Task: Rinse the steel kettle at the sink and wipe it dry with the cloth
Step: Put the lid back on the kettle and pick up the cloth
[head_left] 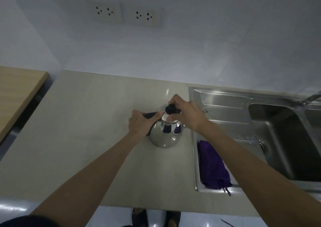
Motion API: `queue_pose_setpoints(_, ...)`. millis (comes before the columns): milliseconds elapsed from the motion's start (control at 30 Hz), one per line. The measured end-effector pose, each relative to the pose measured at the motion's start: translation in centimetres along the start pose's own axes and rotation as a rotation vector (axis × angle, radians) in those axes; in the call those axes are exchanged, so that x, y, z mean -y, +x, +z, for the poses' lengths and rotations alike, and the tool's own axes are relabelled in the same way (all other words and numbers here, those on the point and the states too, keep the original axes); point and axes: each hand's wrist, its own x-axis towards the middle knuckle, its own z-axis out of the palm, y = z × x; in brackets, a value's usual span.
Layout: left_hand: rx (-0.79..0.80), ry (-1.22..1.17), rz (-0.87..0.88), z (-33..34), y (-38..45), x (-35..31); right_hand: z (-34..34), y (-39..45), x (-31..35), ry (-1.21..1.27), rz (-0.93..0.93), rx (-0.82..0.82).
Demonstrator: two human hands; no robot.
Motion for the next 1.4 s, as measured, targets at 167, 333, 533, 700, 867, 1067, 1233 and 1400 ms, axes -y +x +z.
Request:
queue_pose_setpoints(167,0.036,-0.012,-0.020,-0.3,-0.3,-0.2,-0.2,-0.2,0.5,0.011,0.000,-0.040)
queue_pose_setpoints(333,0.047,-0.001,-0.016,-0.2,-0.3,-0.1,-0.1,-0.2,0.8,0.003,0.018,-0.049)
queue_pose_setpoints(533,0.033,-0.025,-0.053,0.0,0.1,0.0,0.4,0.3,0.4,-0.018,0.067,-0.021)
queue_pose_setpoints(700,0.016,-0.017,-0.019,0.1,0.0,0.3,1.1,-0.5,0.0,0.094,0.081,-0.052)
queue_pose_setpoints(867,0.009,0.047,0.049,-0.2,-0.5,-0.2,2.0,-2.0,0.3,0.170,0.081,-0.106)
queue_pose_setpoints(1067,-0.350,0.144,0.717,1.5,-6.3,4.2,5.8,-8.4,-2.5,0.249,0.139,-0.519)
queue_pose_setpoints(1233,0.288,0.450,0.881,8.8,-9.9,7.9,8.3,-15.0,-11.3,-0.022,0.517,-0.342)
queue_pose_setpoints(1400,0.388,0.755,0.795,15.3,-9.3,9.9,10.8,-15.5,-14.9,-0.135,0.612,-0.118)
